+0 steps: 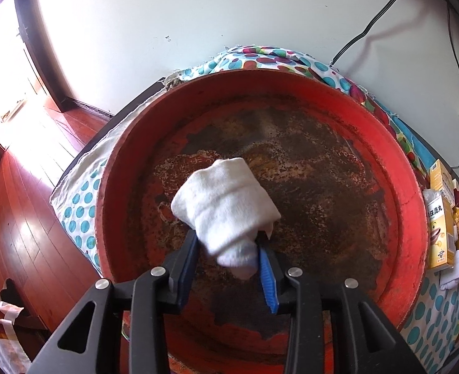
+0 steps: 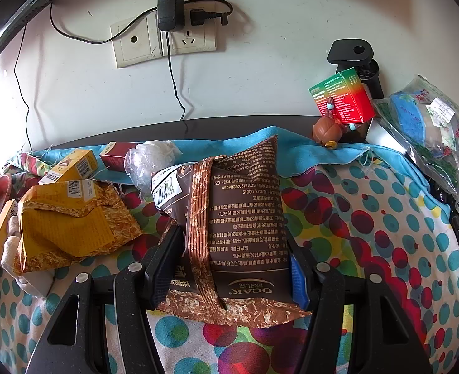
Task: Organize objects
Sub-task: 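Carry the white sock over the red tray and open the left gripper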
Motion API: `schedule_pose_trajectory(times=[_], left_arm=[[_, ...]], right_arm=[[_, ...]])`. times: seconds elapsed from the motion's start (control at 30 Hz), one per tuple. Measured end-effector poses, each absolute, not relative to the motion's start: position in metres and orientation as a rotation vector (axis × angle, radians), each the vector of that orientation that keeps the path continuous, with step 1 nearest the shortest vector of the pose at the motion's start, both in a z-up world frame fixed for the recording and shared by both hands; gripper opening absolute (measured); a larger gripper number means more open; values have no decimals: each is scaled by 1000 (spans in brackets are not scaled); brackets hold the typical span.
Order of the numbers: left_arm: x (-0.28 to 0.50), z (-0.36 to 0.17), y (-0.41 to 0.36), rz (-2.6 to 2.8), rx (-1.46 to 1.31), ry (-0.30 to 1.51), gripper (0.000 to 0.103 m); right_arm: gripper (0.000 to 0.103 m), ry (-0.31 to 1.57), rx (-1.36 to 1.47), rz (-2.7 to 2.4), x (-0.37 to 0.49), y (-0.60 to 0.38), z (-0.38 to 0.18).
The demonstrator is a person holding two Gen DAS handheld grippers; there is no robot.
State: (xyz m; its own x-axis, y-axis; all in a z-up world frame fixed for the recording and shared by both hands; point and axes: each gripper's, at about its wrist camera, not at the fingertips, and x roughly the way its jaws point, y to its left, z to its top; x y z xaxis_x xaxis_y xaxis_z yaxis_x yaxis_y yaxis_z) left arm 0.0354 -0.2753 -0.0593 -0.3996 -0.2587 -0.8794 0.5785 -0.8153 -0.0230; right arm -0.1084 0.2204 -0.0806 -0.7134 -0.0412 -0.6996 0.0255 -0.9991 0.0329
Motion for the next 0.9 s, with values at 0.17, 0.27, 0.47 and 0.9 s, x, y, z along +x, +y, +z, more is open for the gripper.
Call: schedule_pose_trajectory(times=[0.17, 0.27, 0.47, 0.9], left_arm=[[36, -50, -274, -2257, 1280, 468, 44], [36, -44, -271, -2265, 1267, 458, 44], [38, -32, -267, -2299, 1247, 453, 45], [46, -18, -268, -2341, 1237, 467, 45]], right_arm=[[58, -32, 1172, -2876, -108, 220, -81], [58, -35, 1153, -2886, -107, 222, -80], [58, -40, 1039, -2933, -94, 225, -72], [58, -226, 957, -2958, -74, 243, -35]])
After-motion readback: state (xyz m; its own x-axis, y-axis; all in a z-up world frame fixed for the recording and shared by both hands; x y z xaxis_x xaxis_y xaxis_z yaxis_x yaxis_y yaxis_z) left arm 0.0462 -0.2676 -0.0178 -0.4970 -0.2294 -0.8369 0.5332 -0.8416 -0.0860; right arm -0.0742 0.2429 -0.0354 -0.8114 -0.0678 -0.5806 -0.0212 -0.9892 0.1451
